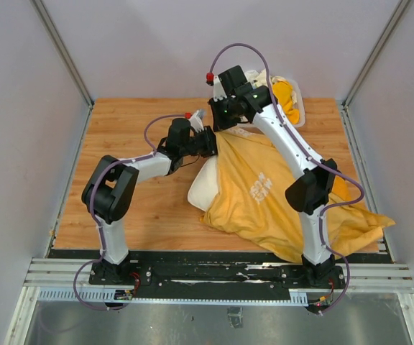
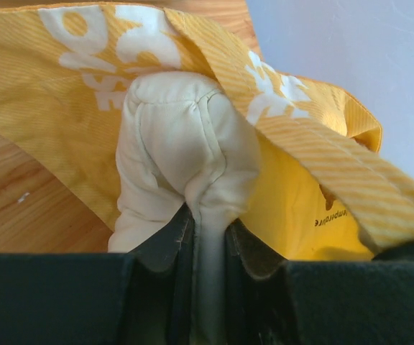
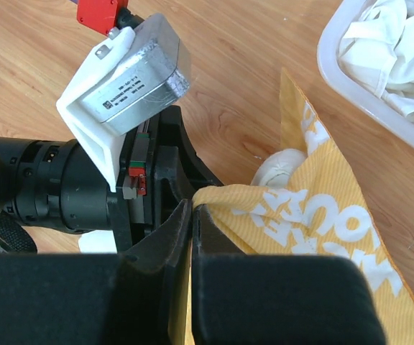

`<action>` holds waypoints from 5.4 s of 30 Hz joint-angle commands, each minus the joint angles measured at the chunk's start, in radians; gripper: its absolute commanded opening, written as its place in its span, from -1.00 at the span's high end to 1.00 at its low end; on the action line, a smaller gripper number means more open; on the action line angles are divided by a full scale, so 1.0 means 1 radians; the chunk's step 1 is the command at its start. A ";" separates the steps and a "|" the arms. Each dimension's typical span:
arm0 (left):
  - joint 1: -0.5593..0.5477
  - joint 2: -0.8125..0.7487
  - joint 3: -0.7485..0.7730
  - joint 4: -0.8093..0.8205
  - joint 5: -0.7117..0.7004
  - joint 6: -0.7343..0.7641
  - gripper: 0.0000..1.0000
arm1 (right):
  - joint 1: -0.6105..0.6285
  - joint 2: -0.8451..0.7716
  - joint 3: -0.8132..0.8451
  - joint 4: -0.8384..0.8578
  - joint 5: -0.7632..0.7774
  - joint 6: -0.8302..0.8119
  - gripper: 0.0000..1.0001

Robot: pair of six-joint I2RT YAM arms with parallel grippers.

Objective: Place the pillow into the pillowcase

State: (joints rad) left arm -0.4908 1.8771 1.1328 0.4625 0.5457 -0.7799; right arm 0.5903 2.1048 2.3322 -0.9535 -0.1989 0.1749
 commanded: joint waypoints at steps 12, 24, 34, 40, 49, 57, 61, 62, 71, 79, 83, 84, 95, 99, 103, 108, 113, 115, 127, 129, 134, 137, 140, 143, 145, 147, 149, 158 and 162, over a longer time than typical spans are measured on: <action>-0.067 -0.077 -0.080 0.150 0.145 -0.103 0.23 | 0.073 -0.117 -0.050 0.214 -0.103 0.004 0.99; 0.118 -0.252 -0.298 0.251 0.201 -0.189 -0.28 | 0.071 -0.259 -0.146 0.245 -0.123 0.009 0.99; 0.242 -0.480 -0.421 0.158 0.139 -0.137 -0.35 | 0.067 -0.341 -0.132 0.236 -0.162 0.001 0.99; 0.283 -0.576 -0.527 0.341 0.190 -0.253 -0.37 | 0.044 -0.349 -0.116 0.203 -0.160 -0.015 0.99; 0.384 -0.717 -0.513 0.351 0.229 -0.281 -0.46 | 0.018 -0.362 -0.139 0.204 -0.165 -0.014 0.99; 0.455 -0.710 -0.510 0.135 0.138 -0.137 -0.46 | 0.011 -0.404 -0.171 0.225 -0.188 -0.015 0.99; 0.457 -0.680 -0.577 0.142 0.050 -0.128 -0.47 | 0.010 -0.426 -0.166 0.227 -0.205 -0.014 0.99; 0.457 -0.668 -0.589 0.145 0.032 -0.129 -0.47 | 0.009 -0.429 -0.165 0.226 -0.212 -0.013 0.99; 0.455 -0.537 -0.696 0.211 -0.075 -0.100 -0.47 | 0.009 -0.449 -0.191 0.246 -0.252 0.015 0.99; 0.455 -0.504 -0.792 0.402 -0.064 -0.173 -0.45 | 0.011 -0.448 -0.187 0.235 -0.250 0.013 0.99; 0.450 -0.482 -0.797 0.574 0.046 -0.267 -0.35 | 0.011 -0.444 -0.197 0.239 -0.256 0.016 0.99; 0.441 -0.469 -0.790 0.634 0.077 -0.311 -0.31 | 0.011 -0.441 -0.201 0.243 -0.259 0.021 0.99; 0.173 -0.524 -0.594 0.557 0.097 -0.317 0.59 | 0.027 -0.343 -0.145 0.249 -0.277 0.049 0.99; 0.121 -0.505 -0.558 0.589 0.075 -0.347 0.89 | 0.036 -0.286 -0.074 0.230 -0.282 0.053 0.99; 0.051 -0.471 -0.501 0.557 0.038 -0.318 0.95 | 0.049 -0.232 -0.003 0.216 -0.294 0.059 0.99; -0.004 -0.395 -0.439 0.562 0.036 -0.317 0.92 | 0.063 -0.182 0.057 0.198 -0.313 0.067 0.99; -0.034 -0.324 -0.402 0.522 0.011 -0.268 0.93 | 0.080 -0.169 0.066 0.200 -0.318 0.067 0.99; -0.047 -0.297 -0.392 0.484 -0.015 -0.228 0.93 | 0.083 -0.169 0.069 0.200 -0.319 0.066 0.99; -0.094 -0.133 -0.313 0.418 -0.042 -0.160 0.84 | 0.088 -0.213 -0.010 0.206 -0.276 0.044 0.99; -0.076 -0.158 -0.326 0.379 -0.051 -0.143 0.51 | 0.080 -0.235 -0.053 0.235 -0.272 0.048 0.99; -0.025 -0.254 -0.420 0.348 -0.040 -0.162 -0.08 | 0.050 -0.249 -0.092 0.258 -0.270 0.064 0.99; -0.001 -0.358 -0.482 0.297 -0.053 -0.144 -0.15 | 0.024 -0.249 -0.098 0.265 -0.262 0.076 0.99; 0.009 -0.472 -0.513 0.181 -0.096 -0.100 -0.23 | 0.002 -0.241 -0.100 0.266 -0.261 0.086 0.99; 0.015 -0.588 -0.549 0.075 -0.144 -0.075 -0.33 | -0.014 -0.225 -0.101 0.267 -0.257 0.103 0.99; 0.023 -0.675 -0.580 0.038 -0.164 -0.078 -0.44 | -0.021 -0.209 -0.100 0.265 -0.257 0.112 0.99; 0.026 -0.734 -0.600 -0.011 -0.178 -0.076 -0.52 | -0.023 -0.192 -0.097 0.262 -0.256 0.118 0.99; 0.026 -0.775 -0.624 -0.040 -0.166 -0.081 -0.53 | -0.023 -0.171 -0.093 0.259 -0.258 0.120 0.99; 0.026 -0.873 -0.795 -0.108 -0.198 -0.139 -0.57 | -0.023 -0.063 -0.110 0.268 -0.262 0.129 0.99; 0.026 -0.997 -0.801 -0.168 -0.271 -0.121 -0.57 | -0.023 -0.009 -0.137 0.273 -0.244 0.137 0.99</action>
State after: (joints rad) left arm -0.4648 1.0012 0.3225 0.3405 0.3195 -0.9005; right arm 0.5716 2.0590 2.2108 -0.7605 -0.4538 0.2935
